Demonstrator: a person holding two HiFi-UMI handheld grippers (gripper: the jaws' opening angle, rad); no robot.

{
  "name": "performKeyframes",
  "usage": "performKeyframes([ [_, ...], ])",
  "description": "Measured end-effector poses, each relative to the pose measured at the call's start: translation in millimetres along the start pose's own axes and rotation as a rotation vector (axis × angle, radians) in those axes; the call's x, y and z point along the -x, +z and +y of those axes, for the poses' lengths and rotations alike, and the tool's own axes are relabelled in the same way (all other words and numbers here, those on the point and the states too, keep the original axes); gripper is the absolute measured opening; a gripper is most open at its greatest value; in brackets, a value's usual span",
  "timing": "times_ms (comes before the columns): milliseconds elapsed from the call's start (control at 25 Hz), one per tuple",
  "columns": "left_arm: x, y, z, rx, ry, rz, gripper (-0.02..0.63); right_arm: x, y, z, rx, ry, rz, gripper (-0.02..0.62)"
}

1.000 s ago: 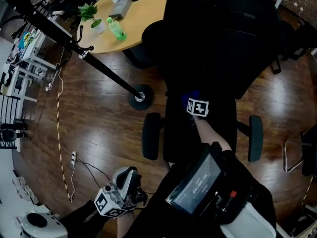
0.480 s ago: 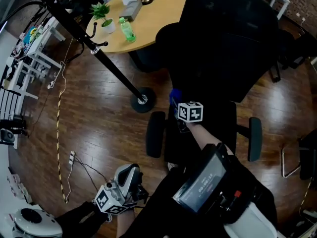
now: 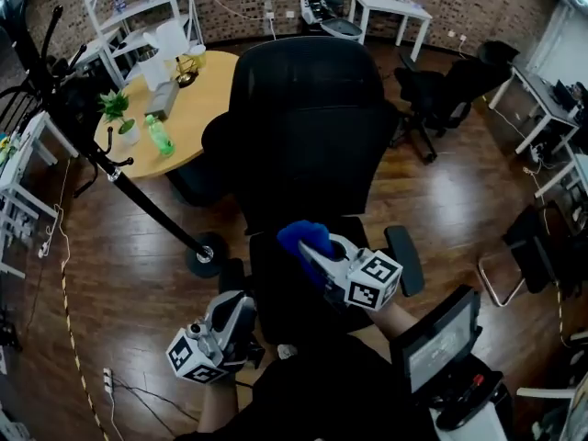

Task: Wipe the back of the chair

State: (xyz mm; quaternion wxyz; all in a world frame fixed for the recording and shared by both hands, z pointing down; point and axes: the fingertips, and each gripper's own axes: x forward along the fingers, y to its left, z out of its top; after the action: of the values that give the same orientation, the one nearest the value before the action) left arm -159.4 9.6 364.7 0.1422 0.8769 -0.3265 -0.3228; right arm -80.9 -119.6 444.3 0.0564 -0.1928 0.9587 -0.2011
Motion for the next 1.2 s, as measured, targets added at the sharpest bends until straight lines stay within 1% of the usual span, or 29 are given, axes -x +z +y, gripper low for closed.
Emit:
performKeyframes([
  [120, -36, -11, -7, 0.036, -0.108, 0.023, 0.003, 49, 25, 11, 0.022, -0.035, -0.067, 0.031],
  [240, -61, -22, -17, 0.075, -0.193, 0.053, 0.003, 84, 37, 17, 0.018, -0.068, -0.120, 0.030],
  [320, -72, -30, -22, 0.080, -0.220, 0.078, 0.003, 98, 41, 21, 0.016, -0.082, -0.142, 0.029],
  [440, -80, -41, -27, 0.076, -0.242, 0.101, 0.003, 111, 43, 24, 0.024, -0.103, -0.148, 0.029],
  [560, -80, -51, -20, 0.087, -0.225, 0.112, 0.003, 116, 42, 25, 0.025, -0.110, -0.147, 0.029],
  [680, -77, -52, -20, 0.078, -0.208, 0.126, 0.003, 115, 41, 29, 0.005, -0.088, -0.160, 0.029],
  [840, -74, -50, -21, 0.077, -0.191, 0.111, 0.003, 107, 41, 31, -0.011, -0.070, -0.147, 0.029],
  [1000, -68, -46, -18, 0.062, -0.171, 0.104, 0.003, 98, 47, 39, -0.013, -0.027, -0.164, 0.029],
  [1080, -65, -49, -16, 0.065, -0.161, 0.103, 0.003, 98, 51, 41, -0.046, -0.010, -0.178, 0.029],
  [1200, -65, -49, -16, 0.064, -0.153, 0.099, 0.003, 99, 60, 44, -0.128, 0.020, -0.222, 0.029],
])
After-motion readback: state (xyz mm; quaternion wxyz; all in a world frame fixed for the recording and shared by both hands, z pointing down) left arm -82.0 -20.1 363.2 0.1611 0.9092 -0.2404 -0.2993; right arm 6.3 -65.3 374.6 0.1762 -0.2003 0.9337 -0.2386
